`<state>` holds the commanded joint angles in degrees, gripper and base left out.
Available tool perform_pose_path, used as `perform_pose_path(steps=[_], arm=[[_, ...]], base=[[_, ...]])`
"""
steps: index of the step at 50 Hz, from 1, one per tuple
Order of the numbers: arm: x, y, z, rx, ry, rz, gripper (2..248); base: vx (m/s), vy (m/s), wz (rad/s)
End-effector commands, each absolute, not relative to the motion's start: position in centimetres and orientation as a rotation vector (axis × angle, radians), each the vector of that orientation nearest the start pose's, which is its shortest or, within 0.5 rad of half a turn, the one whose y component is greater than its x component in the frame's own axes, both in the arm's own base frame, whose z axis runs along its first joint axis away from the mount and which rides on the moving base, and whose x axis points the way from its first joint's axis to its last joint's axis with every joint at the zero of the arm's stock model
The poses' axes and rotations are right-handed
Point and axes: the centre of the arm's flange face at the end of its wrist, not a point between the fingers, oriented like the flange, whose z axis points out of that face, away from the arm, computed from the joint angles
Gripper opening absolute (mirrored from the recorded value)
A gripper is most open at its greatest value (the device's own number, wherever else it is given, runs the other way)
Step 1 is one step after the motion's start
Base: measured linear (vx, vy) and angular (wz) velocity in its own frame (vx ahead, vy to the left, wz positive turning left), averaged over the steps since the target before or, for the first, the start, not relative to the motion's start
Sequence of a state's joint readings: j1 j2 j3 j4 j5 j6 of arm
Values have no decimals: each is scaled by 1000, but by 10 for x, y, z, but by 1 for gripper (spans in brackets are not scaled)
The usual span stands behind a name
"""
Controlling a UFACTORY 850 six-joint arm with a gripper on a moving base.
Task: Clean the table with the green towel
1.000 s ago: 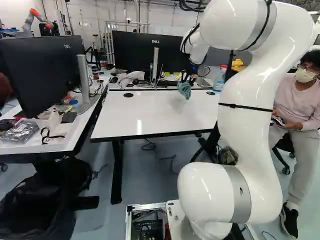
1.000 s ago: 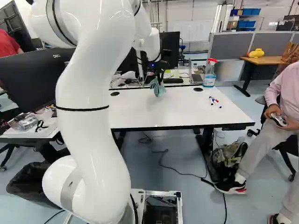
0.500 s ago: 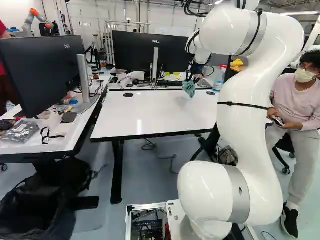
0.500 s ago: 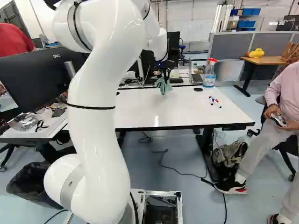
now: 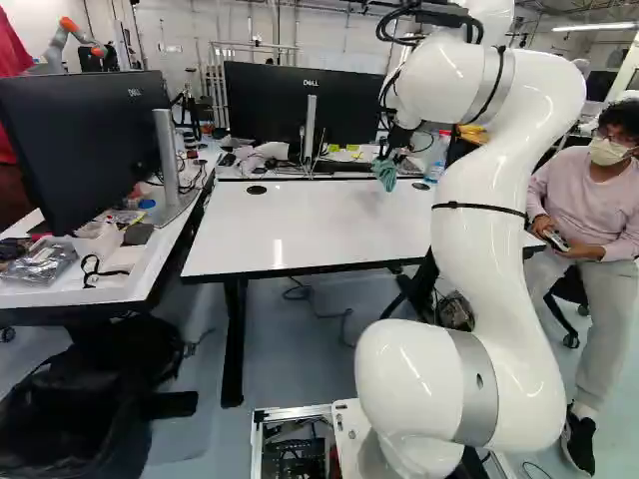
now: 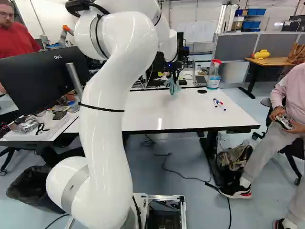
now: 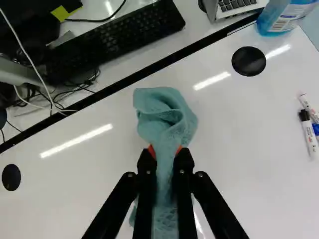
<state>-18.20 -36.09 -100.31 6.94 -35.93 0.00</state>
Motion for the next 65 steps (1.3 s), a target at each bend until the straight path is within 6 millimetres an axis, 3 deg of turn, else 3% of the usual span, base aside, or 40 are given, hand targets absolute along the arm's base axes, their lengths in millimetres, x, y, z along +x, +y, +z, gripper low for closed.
perform_pose_path(steps=[18,19,23,24,28,29,33,34,39,40,44,45,65], arm=[[694,-228,549,-2966,611,-792,55],[694,-228,549,-2966,611,-792,86],[694,-228,549,-2966,611,-792,86],[694,-228,549,-2966,611,-792,120],[694,-228,549,-2966,611,-792,120],[694,-228,549,-2966,611,-792,155],[694,-228,549,-2966,611,-792,155],[694,-228,549,-2966,611,-792,192],[694,-228,549,-2966,611,-792,192],[694,-228,549,-2966,611,-792,229],[694,-228,549,-2966,611,-792,229],[694,-228,549,-2966,611,-792,247],[692,-218,549,-2969,592,-783,247]], base=[[0,0,0],[0,0,0],[0,0,0],[0,0,0],[0,0,0],[0,0,0],[0,0,0],[0,0,0],[0,0,0],[0,0,0],[0,0,0],[0,0,0],[0,0,0]])
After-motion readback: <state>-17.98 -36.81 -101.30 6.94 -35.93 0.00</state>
